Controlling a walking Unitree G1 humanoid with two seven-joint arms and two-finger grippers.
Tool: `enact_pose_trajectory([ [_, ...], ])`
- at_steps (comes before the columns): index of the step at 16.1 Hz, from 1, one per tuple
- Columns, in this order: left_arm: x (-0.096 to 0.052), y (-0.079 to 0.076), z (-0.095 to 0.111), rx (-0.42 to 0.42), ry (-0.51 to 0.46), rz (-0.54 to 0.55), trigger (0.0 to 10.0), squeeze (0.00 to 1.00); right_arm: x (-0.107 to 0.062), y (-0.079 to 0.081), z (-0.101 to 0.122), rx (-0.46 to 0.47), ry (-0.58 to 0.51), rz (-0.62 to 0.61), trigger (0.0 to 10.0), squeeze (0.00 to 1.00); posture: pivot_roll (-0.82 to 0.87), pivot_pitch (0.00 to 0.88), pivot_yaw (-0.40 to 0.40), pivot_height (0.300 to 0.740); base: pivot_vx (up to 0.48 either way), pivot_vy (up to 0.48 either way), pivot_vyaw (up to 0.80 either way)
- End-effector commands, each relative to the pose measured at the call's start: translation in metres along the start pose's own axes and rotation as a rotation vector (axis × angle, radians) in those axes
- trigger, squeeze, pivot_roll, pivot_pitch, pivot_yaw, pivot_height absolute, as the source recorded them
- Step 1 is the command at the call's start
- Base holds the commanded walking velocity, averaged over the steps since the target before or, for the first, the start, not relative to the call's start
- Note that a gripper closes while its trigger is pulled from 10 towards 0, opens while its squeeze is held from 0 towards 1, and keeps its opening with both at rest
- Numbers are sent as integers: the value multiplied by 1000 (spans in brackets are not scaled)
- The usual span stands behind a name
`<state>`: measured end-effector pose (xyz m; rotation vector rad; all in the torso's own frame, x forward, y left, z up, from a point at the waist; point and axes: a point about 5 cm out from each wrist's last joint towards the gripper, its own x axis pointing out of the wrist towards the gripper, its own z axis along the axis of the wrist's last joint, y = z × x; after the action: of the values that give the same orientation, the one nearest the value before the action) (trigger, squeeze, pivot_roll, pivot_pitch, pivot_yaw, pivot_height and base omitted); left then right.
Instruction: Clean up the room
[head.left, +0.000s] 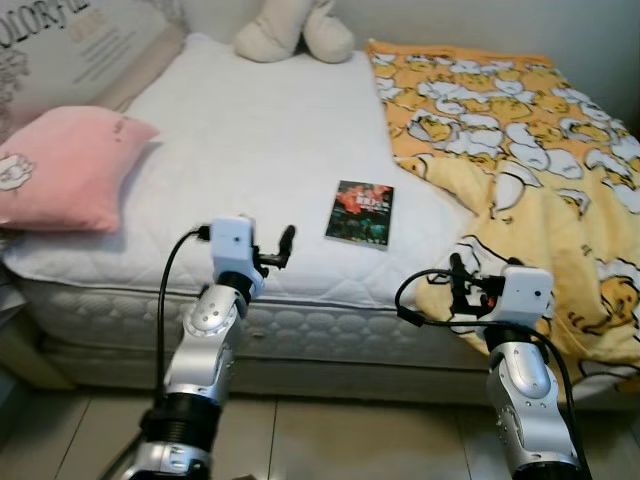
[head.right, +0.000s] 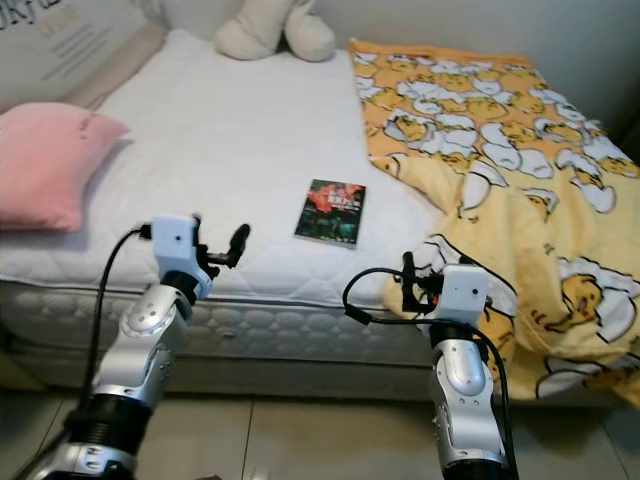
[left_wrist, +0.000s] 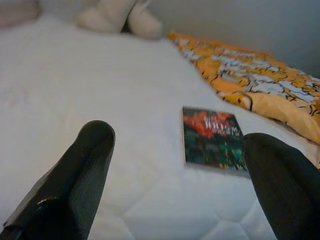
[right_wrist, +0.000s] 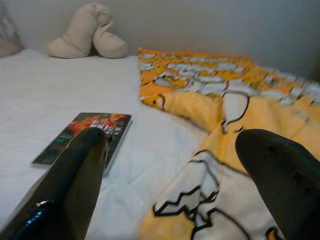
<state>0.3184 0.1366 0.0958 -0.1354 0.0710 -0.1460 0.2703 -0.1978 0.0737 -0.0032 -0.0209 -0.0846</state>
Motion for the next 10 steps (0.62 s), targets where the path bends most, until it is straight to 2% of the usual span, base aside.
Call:
enact_pose_trajectory([
  [1, -7, 10, -9, -2, 43, 39, 10000, 1000, 0, -3, 1, 47, 7, -7, 10000, 0, -51, 0, -23, 740, 0, 0, 0],
  [2, -10, 15, -9, 89, 42, 21, 10000, 1000, 0, -5, -2, 86, 40, -3, 10000, 0, -47, 0, -24, 740, 0, 0, 0],
  [3, -10, 15, -9, 110, 45, 11, 10000, 1000, -1, -7, -4, 71, 53, -18, 10000, 1000, -47, 0, -24, 740, 0, 0, 0],
  [5, -6, 18, -5, 151, 41, 6, 10000, 1000, 0, -9, -3, 111, 46, -32, 10000, 1000, -53, 0, -21, 740, 0, 0, 0],
  [6, -5, 17, -4, 168, 41, -3, 10000, 1000, 0, -8, -1, 78, 34, -17, 10000, 1000, -55, 0, -20, 740, 0, 0, 0],
  [7, -2, 14, 0, 190, 24, -10, 10000, 0, 1, -4, 2, 35, 26, 11, 10000, 1000, -57, 0, -19, 740, 0, 0, 0],
  [8, -1, 12, 2, 183, 13, -23, 10000, 0, 2, -4, 3, 29, 22, 15, 10000, 365, -59, 0, -19, 740, 0, 0, 0],
  [9, 2, 7, 9, 192, -23, -50, 10000, 0, 3, -3, 4, 18, 19, 15, 10000, 0, -61, 0, -15, 740, 480, 0, 0],
  [10, 6, 3, 13, 189, -33, -58, 10000, 0, 4, -3, 3, 15, 21, 5, 10000, 0, -62, 0, -12, 740, 480, 0, 0],
])
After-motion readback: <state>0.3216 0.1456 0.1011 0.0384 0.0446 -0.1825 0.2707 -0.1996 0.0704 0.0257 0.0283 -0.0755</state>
